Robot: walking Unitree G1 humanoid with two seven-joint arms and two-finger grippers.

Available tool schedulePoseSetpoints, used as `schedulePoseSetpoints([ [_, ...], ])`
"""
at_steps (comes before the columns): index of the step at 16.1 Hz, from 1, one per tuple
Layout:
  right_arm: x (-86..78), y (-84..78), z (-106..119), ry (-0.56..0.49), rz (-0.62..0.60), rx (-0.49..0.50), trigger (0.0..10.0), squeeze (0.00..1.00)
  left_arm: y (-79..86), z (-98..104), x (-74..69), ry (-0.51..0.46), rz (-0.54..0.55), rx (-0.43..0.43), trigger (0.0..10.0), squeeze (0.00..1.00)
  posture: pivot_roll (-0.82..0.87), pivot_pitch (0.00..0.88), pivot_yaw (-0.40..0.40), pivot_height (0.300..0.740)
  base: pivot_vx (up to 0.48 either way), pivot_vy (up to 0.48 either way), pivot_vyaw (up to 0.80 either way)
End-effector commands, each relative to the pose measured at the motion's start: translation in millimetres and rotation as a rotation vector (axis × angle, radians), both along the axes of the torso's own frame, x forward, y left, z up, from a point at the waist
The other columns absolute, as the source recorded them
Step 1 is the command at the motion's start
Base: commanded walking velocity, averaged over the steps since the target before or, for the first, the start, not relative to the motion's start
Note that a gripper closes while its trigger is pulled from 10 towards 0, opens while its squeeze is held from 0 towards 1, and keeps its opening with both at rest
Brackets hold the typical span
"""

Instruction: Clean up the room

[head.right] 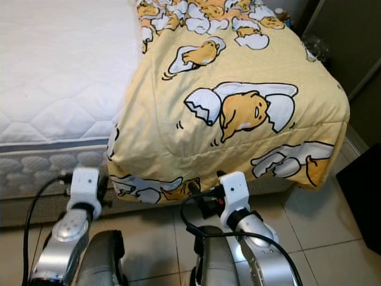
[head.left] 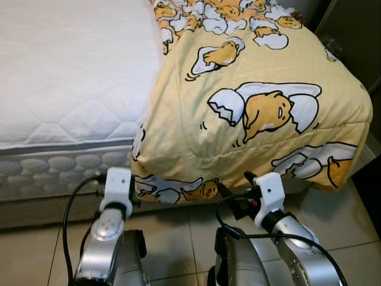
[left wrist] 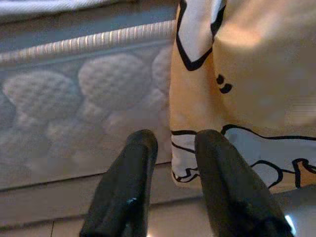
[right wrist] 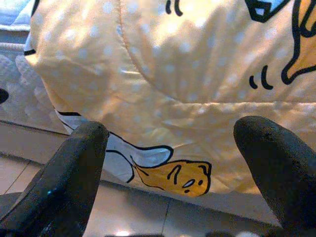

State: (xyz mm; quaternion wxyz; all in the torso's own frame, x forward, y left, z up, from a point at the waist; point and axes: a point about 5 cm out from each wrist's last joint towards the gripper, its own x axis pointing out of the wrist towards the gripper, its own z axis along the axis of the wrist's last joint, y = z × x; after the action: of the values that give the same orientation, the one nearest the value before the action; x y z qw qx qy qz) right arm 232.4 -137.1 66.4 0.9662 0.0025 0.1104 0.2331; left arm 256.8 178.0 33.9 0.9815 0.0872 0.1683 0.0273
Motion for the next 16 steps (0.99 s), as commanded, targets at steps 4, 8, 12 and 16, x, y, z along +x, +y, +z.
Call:
schedulePoseSetpoints([
  [4,23.4,-17.9,32,-0.192,-0.196,-0.009,10.0,0.00,-28.2,94,32.9,-0.455,-0.115,0.054,10.0,1.00,-0.03,0.032,-0.058,0.591,0.000,0.000,0.00],
  [8,39.2,-24.5,55,-0.277,-0.284,0.027,10.0,0.00,-44.6,118,46.4,-0.529,-0.156,0.012,10.0,0.99,-0.03,0.018,-0.058,0.591,0.000,0.000,0.00],
  [12,47.1,-28.4,57,-0.293,-0.328,0.024,10.0,0.00,-49.0,109,54.8,-0.450,-0.135,0.060,10.0,0.00,-0.02,0.000,-0.062,0.591,0.000,-0.178,0.00],
  [16,50.3,-19.9,53,-0.272,-0.284,0.014,10.0,0.00,-53.7,101,59.7,-0.394,-0.110,0.029,10.0,0.00,-0.01,0.000,-0.068,0.591,0.292,-0.375,0.19],
])
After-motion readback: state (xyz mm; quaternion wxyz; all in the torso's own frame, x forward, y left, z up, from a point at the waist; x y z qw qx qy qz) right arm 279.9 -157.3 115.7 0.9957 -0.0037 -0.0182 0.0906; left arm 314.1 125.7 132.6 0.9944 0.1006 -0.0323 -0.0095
